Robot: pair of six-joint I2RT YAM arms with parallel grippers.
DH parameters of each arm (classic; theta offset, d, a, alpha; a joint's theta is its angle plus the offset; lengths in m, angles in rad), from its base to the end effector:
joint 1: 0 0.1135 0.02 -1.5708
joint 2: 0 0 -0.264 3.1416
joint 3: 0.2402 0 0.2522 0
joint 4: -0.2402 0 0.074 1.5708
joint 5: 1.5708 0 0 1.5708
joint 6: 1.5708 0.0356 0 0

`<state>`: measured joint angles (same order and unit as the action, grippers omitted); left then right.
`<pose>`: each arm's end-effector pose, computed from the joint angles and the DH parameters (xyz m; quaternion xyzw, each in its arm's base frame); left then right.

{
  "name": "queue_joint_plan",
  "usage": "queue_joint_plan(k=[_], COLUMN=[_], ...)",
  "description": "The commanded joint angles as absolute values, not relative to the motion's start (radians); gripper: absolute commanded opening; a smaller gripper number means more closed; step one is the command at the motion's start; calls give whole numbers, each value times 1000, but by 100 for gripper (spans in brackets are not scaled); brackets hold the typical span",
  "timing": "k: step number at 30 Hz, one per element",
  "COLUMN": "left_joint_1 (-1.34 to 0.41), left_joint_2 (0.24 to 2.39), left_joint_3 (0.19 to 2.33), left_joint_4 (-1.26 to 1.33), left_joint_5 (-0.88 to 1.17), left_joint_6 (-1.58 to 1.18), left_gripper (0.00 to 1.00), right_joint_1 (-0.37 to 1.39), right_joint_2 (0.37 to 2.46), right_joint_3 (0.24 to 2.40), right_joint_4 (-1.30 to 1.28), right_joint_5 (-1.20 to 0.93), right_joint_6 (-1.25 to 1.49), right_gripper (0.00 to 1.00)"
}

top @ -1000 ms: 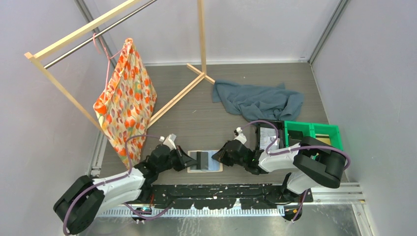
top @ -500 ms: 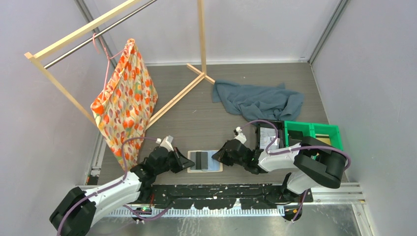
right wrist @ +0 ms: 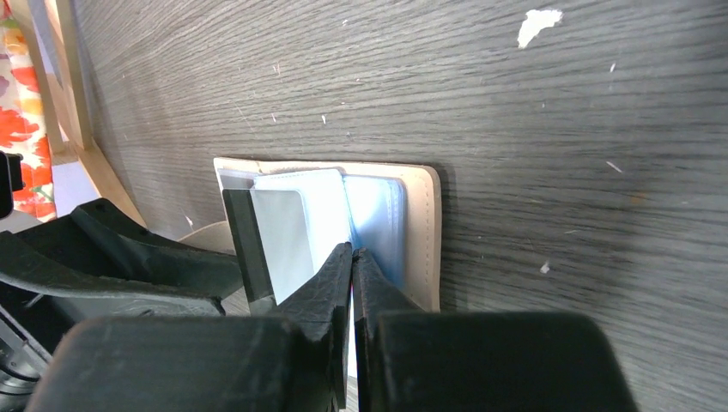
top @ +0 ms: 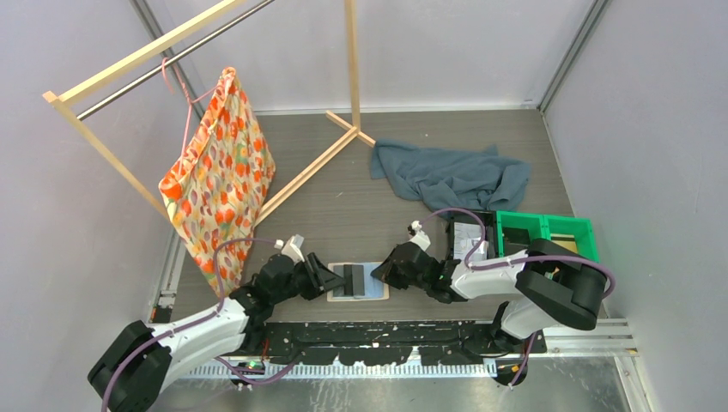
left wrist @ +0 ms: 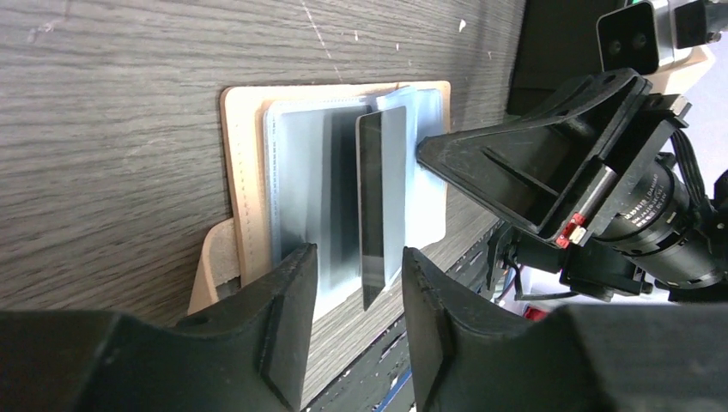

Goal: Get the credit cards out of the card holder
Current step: Remove the credit card from the card holder.

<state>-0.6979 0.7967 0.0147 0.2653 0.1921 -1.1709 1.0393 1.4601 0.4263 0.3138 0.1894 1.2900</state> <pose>0.1077 -0.0992 0.1184 -0.1547 0.8477 -0.4519 0.2309 0.1323 0.2118 0.1242 0.1521 0.8948 0.3434 0.2414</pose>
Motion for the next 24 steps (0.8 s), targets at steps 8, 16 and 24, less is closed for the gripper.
queue_joint_plan(k=[8,16,24], left_joint_1=[-693,-692,-693], left_joint_2=[834,930,976], left_joint_3=[22,20,20], left_joint_4=[388,499,559], left_joint_5=[205,240,261], left_joint_6=[-1168,-1181,-1197], left_gripper=[58,52,47], right_joint_1=[1037,1038,1038], right_joint_2=[1520,1516,1503], right_joint_3=[422,417,411], right_joint_4=[236,235,230], right_joint_5=[207,210,215], right_joint_6=[1266,1266,1266], right_gripper=[8,8,8])
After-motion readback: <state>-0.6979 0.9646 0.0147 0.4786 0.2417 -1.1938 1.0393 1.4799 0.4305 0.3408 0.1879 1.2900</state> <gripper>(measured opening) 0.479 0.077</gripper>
